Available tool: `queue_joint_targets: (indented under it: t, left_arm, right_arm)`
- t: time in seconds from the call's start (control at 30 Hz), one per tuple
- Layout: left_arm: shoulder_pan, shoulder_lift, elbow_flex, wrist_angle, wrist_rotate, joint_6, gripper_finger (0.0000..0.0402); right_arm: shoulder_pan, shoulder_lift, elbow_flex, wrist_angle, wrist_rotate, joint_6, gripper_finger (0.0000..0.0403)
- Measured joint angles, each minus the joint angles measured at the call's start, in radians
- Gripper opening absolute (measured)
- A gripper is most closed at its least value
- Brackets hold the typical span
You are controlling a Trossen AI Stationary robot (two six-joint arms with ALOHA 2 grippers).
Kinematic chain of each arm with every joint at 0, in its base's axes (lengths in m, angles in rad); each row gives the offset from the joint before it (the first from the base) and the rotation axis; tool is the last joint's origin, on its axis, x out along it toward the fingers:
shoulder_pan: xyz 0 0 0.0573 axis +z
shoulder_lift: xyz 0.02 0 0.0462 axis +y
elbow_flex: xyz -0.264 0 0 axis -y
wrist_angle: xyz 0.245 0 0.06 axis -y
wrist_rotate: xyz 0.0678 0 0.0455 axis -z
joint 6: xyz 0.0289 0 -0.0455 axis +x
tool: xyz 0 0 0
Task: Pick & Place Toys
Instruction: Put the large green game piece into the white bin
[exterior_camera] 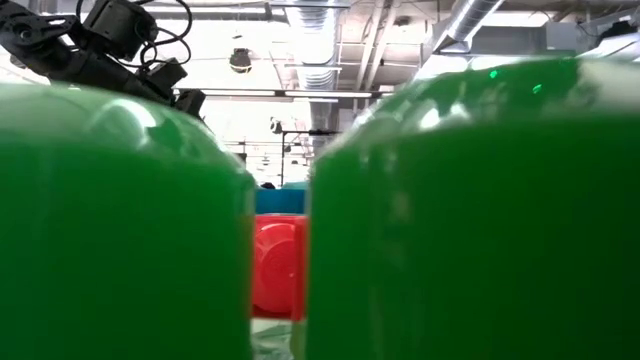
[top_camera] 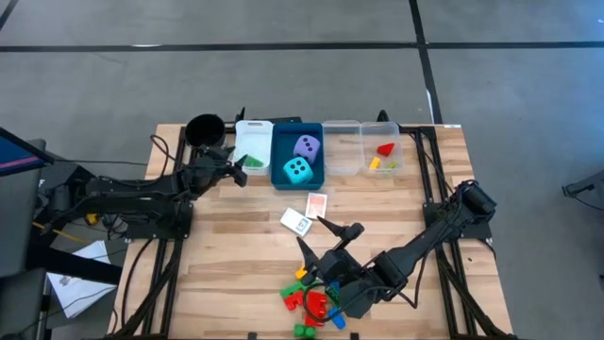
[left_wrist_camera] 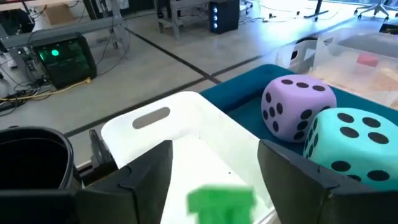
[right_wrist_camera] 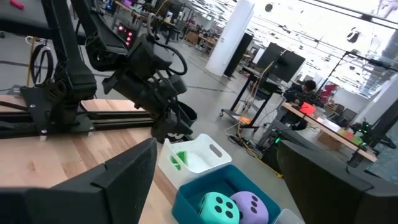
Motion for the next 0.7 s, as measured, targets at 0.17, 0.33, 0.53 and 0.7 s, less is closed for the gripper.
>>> queue_joint_targets:
  t: [0.17, 0.33, 0.53, 0.7]
  left_arm:
    - [-0.001, 0.000, 0.000, -0.032, 0.083, -0.148, 0.0253]
    - [-0.034, 0.004, 0.000, -0.033, 0.540, -0.306, 0.0259]
    - [-0.312, 0.048, -0.030, 0.017, 0.820, -0.382, 0.0259]
    - [-0.640, 0.127, -0.038, 0.041, 0.542, -0.442, 0.0260]
  right_arm:
    - [0.000, 0.000, 0.000, 0.000, 0.000, 0.000, 0.0327]
    - [0.000, 0.000, 0.000, 0.000, 0.000, 0.000, 0.0327]
    - [-0.001, 0.000, 0.000, -0.001, 0.000, 0.000, 0.0327]
    - [-0.001, 0.000, 0.000, 0.000, 0.000, 0.000, 0.0327]
